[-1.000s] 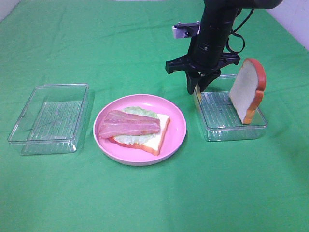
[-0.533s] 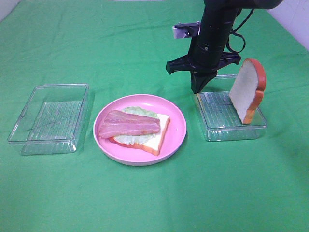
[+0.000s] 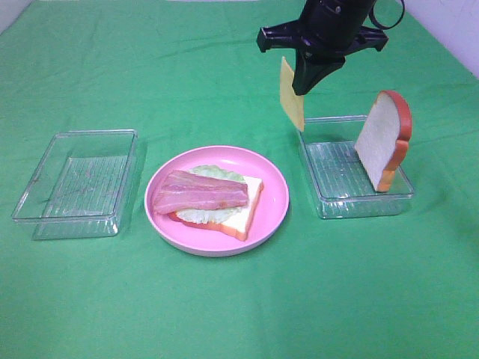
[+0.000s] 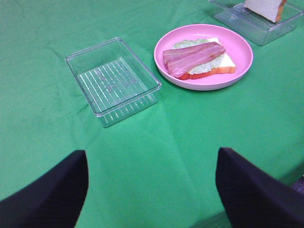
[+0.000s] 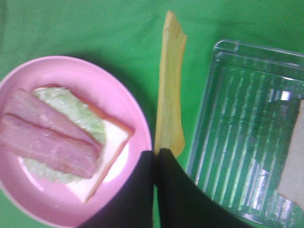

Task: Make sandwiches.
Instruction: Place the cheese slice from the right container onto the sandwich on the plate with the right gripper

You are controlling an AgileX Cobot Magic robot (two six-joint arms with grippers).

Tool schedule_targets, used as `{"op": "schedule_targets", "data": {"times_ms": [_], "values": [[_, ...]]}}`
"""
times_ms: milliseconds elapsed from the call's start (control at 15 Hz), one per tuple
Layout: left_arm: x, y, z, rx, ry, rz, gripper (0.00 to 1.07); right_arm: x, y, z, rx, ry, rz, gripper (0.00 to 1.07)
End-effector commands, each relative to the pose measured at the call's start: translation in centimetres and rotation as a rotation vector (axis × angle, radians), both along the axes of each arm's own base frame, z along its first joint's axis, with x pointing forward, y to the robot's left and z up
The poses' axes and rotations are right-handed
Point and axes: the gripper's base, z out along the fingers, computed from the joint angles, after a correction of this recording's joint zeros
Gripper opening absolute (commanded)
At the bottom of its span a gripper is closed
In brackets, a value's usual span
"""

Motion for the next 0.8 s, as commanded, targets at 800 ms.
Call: {"op": "schedule_targets", "data": {"times_ms": [800], "values": [[-0.2,0.0,-0.1,-0.020,-0.016,-0.007,0.72,-4.8,6.2,-8.6,0.837,0.386,0.139,0.00]]}}
